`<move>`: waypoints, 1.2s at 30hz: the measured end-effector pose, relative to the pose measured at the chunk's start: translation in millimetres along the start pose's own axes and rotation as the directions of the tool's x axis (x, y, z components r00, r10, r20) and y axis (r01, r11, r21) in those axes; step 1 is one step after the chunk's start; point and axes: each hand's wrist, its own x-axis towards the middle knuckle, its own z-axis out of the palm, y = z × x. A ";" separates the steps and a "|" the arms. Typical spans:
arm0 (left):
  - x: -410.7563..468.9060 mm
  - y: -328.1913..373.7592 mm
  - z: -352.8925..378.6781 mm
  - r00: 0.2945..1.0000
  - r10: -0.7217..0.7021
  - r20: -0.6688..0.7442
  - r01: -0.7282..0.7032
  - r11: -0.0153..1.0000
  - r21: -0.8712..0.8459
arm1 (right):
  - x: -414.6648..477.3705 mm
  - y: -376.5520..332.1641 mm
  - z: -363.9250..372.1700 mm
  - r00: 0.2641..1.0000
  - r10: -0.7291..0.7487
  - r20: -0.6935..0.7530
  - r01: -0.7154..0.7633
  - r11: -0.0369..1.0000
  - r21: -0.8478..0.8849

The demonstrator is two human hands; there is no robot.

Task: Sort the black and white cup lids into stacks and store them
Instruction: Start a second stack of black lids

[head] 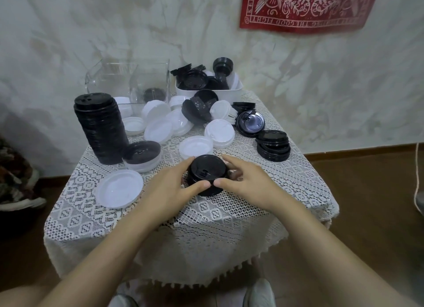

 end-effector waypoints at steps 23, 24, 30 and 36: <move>-0.8 -2.9 3.3 1.000 0.018 -0.017 -0.017 1.000 0.005 | 33.8 27.6 -32.7 0.956 -0.079 -0.283 0.021 0.979 -0.202; -2.0 -2.6 2.5 1.000 0.023 -0.014 -0.023 1.000 0.009 | 33.4 27.3 -28.9 0.965 -0.060 -0.257 0.006 0.979 -0.205; -2.9 -2.9 -0.1 0.999 0.033 0.006 -0.033 0.999 0.025 | 34.3 30.4 -29.3 0.970 0.008 -0.244 -0.047 0.987 -0.154; -2.3 -1.0 -1.2 0.999 0.007 0.036 -0.008 0.999 0.032 | 36.6 30.1 -36.0 0.946 0.031 -0.322 -0.028 1.000 0.014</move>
